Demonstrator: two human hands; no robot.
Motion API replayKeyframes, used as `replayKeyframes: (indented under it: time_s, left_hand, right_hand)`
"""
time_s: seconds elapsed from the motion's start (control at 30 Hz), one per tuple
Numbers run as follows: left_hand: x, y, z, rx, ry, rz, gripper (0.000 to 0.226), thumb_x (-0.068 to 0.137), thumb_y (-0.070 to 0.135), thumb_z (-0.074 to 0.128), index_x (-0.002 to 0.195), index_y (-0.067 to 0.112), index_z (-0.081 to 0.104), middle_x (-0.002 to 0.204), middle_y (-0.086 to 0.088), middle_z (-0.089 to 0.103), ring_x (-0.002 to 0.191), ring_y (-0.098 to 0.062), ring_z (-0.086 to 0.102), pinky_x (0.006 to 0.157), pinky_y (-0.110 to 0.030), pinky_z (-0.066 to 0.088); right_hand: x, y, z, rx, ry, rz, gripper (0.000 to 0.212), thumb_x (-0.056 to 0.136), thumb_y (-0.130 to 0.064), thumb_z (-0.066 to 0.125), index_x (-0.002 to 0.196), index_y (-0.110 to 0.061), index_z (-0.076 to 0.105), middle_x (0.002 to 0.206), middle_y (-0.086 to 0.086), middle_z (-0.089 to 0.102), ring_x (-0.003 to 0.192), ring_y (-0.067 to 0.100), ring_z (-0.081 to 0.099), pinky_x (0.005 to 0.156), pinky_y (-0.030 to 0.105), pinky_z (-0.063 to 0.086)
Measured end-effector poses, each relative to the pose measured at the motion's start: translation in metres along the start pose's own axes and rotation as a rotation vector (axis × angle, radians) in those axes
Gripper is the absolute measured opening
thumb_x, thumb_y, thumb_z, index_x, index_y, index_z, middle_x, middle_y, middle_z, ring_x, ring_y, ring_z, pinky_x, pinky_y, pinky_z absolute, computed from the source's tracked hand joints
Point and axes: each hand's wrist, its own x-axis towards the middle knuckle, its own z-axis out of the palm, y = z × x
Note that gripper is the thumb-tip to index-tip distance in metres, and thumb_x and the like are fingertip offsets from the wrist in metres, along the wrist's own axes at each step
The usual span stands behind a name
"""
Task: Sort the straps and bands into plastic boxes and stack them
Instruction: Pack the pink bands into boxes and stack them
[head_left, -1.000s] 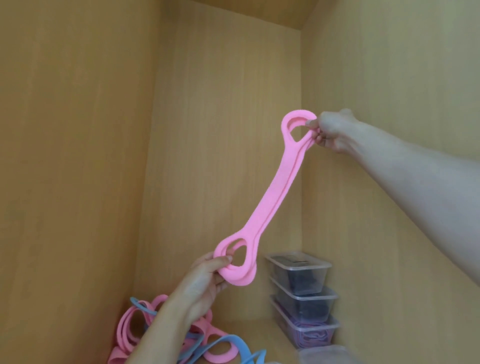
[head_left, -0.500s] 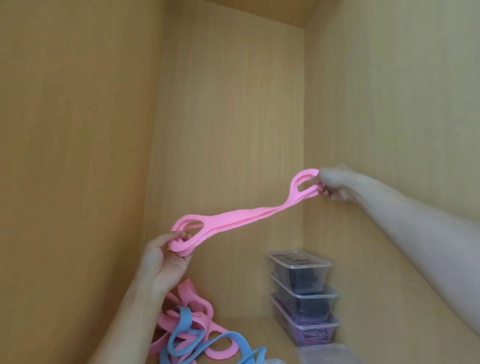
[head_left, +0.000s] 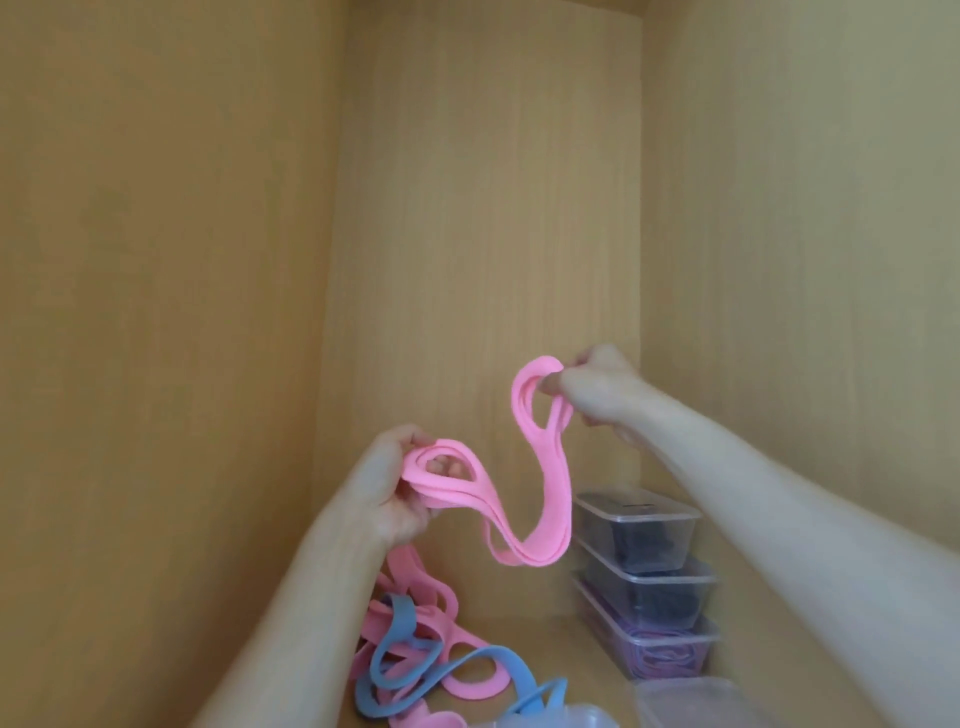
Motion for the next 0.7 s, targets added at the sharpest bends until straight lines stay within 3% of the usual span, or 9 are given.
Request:
replayKeyframes:
  time_s: [0.13,0.23,0.4,0.5,0.63,0.7]
  left_hand:
    - [0.001,-0.002,-0.002,0.038,-0.008,-0.028,0.013,0.087,0.007,0.055,0.082,-0.003,0.06,0.063,-0.01,0.057,0.053,-0.02,0.058,0.05,-0.031,0.058]
    - [0.004,-0.003,-0.001,0.014,-0.041,-0.014,0.014,0.091,0.008,0.055,0.089,-0.005,0.06,0.074,-0.015,0.059,0.067,-0.023,0.059,0.058,-0.036,0.06]
    - [0.008,-0.009,-0.002,-0.023,-0.077,-0.01,0.017,0.086,0.005,0.059,0.097,-0.008,0.06,0.071,-0.017,0.063,0.061,-0.026,0.065,0.091,-0.039,0.054]
    - [0.011,-0.011,-0.006,0.018,-0.07,-0.001,0.021,0.086,0.006,0.06,0.101,-0.009,0.062,0.077,-0.018,0.067,0.066,-0.028,0.068,0.087,-0.039,0.056]
    - [0.012,-0.013,-0.008,0.107,-0.094,0.017,0.039,0.088,0.013,0.061,0.119,-0.012,0.06,0.12,-0.028,0.068,0.101,-0.032,0.07,0.095,-0.042,0.056]
    - [0.009,-0.015,-0.007,0.175,-0.101,0.041,0.04,0.084,0.016,0.063,0.114,-0.011,0.063,0.113,-0.026,0.071,0.093,-0.029,0.074,0.088,-0.04,0.058]
  right_hand:
    - [-0.018,-0.009,0.039,-0.11,-0.021,-0.095,0.016,0.08,-0.019,0.073,0.069,-0.014,0.064,0.071,0.006,0.069,0.071,0.023,0.066,0.064,0.034,0.05]
    - [-0.029,-0.005,0.058,-0.117,-0.003,-0.125,0.02,0.078,-0.023,0.076,0.065,-0.019,0.061,0.068,-0.004,0.065,0.065,0.014,0.061,0.058,0.027,0.046]
    - [-0.045,0.013,0.08,-0.056,0.004,-0.156,0.023,0.078,-0.03,0.08,0.072,-0.029,0.058,0.082,-0.01,0.068,0.079,0.015,0.066,0.071,0.028,0.05]
    - [-0.051,0.022,0.085,0.012,-0.033,-0.164,0.024,0.078,-0.032,0.082,0.076,-0.032,0.058,0.083,-0.012,0.068,0.077,0.01,0.065,0.066,0.026,0.048]
    - [-0.057,0.031,0.088,0.045,-0.104,-0.201,0.016,0.083,-0.031,0.078,0.084,-0.032,0.062,0.081,-0.014,0.065,0.074,0.003,0.061,0.062,0.019,0.044]
    - [-0.06,0.035,0.088,0.05,-0.168,-0.236,0.009,0.088,-0.024,0.07,0.097,-0.025,0.069,0.085,-0.01,0.067,0.078,0.011,0.063,0.068,0.023,0.046]
